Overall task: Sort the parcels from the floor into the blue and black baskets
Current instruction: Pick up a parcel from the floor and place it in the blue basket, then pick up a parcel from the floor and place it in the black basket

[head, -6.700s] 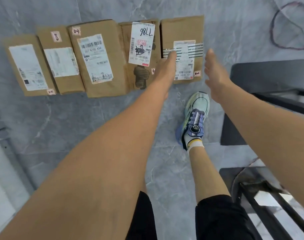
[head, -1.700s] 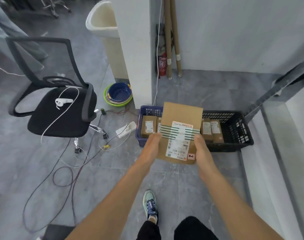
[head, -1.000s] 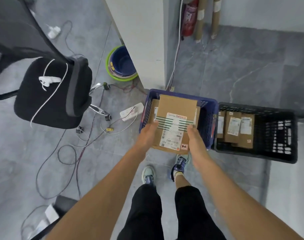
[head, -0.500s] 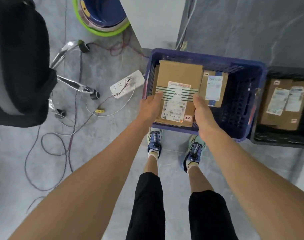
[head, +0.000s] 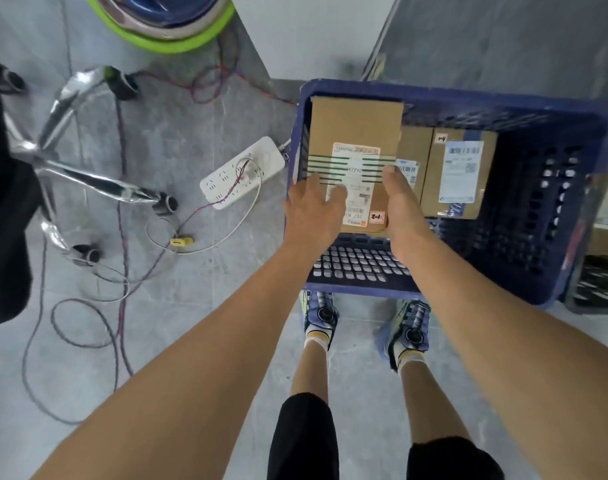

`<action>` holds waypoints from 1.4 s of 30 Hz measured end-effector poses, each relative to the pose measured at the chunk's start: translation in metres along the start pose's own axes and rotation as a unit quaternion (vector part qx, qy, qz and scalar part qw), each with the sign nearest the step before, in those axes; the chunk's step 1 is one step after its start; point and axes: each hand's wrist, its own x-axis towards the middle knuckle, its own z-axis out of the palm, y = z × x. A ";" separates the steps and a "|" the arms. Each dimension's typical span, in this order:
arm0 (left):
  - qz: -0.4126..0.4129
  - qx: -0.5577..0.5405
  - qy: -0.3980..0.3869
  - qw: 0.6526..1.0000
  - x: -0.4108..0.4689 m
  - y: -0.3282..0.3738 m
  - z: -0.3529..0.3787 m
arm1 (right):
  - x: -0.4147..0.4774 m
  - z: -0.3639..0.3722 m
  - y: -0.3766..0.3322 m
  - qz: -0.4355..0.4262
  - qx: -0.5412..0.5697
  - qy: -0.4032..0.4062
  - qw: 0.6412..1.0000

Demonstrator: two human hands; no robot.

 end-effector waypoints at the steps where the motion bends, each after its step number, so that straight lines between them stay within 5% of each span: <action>1: 0.011 0.028 -0.003 1.000 -0.001 0.000 0.003 | 0.003 0.001 0.002 0.001 0.012 -0.001 1.000; 14: 0.006 0.026 -0.015 1.000 -0.003 0.002 0.023 | 0.031 -0.007 0.034 0.023 0.068 -0.049 0.996; 21: -0.005 -0.050 0.000 0.999 -0.027 0.032 0.006 | -0.020 -0.022 -0.019 -0.027 0.069 -0.011 0.997; 32: 0.125 -0.165 -0.024 0.978 -0.215 0.227 -0.041 | -0.221 -0.147 -0.162 -0.194 0.158 0.010 0.968; 42: 0.266 -0.198 -0.063 0.941 -0.425 0.388 -0.053 | -0.447 -0.287 -0.265 -0.361 0.219 0.066 0.904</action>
